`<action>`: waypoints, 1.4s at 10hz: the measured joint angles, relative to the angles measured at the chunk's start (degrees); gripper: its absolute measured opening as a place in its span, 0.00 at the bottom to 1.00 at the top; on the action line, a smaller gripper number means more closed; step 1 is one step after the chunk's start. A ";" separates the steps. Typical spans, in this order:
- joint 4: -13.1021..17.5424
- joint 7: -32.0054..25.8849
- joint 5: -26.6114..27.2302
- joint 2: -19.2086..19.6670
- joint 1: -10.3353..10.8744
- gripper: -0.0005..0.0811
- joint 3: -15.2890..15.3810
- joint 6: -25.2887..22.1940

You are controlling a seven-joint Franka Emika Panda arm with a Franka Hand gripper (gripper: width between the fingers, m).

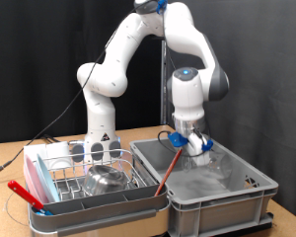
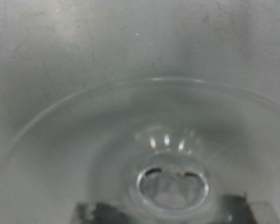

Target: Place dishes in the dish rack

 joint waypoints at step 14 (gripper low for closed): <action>-2.32 0.24 -10.90 -5.41 13.79 0.14 -29.01 -22.08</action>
